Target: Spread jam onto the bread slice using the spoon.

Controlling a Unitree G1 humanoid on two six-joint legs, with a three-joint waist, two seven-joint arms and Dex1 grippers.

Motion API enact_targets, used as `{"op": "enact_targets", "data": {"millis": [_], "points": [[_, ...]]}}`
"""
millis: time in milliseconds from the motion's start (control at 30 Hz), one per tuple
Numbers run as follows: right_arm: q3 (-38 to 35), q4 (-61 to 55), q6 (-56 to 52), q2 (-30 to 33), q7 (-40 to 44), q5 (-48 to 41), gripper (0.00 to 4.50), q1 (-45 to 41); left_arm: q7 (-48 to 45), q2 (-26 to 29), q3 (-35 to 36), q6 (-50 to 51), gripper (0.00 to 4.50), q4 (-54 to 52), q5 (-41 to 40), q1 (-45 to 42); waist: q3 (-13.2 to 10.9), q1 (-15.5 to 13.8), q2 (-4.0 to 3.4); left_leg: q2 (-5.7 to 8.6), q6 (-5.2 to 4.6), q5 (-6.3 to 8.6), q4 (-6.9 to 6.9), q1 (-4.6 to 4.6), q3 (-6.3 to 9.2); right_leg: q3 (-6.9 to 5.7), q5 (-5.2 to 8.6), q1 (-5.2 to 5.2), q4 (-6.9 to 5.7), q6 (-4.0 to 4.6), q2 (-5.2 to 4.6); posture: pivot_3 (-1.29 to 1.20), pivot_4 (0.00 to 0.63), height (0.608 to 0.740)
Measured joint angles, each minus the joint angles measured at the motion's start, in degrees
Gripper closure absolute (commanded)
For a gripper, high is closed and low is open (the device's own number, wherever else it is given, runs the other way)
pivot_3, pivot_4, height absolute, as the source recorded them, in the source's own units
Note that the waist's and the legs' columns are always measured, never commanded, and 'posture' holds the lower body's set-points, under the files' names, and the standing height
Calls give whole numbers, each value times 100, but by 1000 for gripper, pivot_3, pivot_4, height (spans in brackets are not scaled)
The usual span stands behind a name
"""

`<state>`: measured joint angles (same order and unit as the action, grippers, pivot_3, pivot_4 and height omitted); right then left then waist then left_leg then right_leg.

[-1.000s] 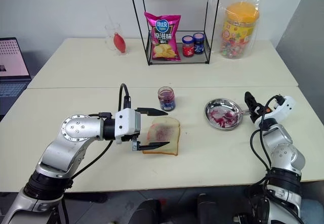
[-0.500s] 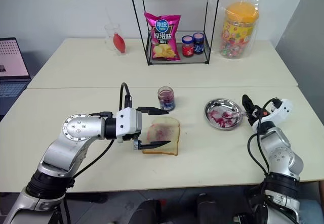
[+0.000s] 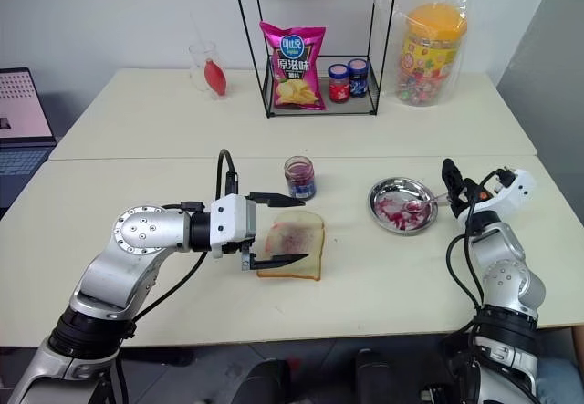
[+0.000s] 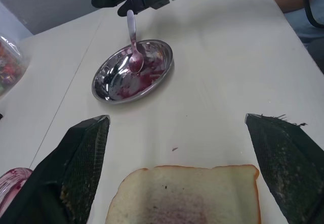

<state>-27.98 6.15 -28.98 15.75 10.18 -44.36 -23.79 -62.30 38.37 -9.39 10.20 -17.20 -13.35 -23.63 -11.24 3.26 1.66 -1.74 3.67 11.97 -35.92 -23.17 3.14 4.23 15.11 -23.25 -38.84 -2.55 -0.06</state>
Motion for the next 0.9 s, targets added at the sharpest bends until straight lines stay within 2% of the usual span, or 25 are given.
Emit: {"op": "enact_targets", "data": {"millis": [367, 633, 767, 900], "points": [[-242, -161, 319, 24, -62, 20, 311, -39, 8, -45, -1, -45, 0, 23, 21, 0, -2, 0, -3, 0, 0, 0, 1, 0, 0, 0, 0, 0, 0, 0, 0, 0, 150, 740], [-281, -617, -82, -1, -303, -276, 311, 231, 30, -91, -49, -51, 0, 98, 35, -12, -2, -1, -4, 0, 0, 0, 4, -1, 2, -1, 1, -1, 0, 2, 0, 0, 150, 740], [-269, -1169, -464, -369, -644, -660, 311, 829, 18, -84, -53, -52, 0, 99, 41, -20, -2, -2, -4, -1, 0, 0, 10, -1, 6, -3, 6, -1, 0, 6, 1, 0, 150, 740], [-135, -1223, -420, -671, -910, -547, 311, 1155, -83, 11, -101, -43, 0, 99, 40, -19, -6, 1, -10, -1, 0, 0, 6, 2, -2, 3, 18, -3, 0, 28, 0, 0, 150, 740]]}}
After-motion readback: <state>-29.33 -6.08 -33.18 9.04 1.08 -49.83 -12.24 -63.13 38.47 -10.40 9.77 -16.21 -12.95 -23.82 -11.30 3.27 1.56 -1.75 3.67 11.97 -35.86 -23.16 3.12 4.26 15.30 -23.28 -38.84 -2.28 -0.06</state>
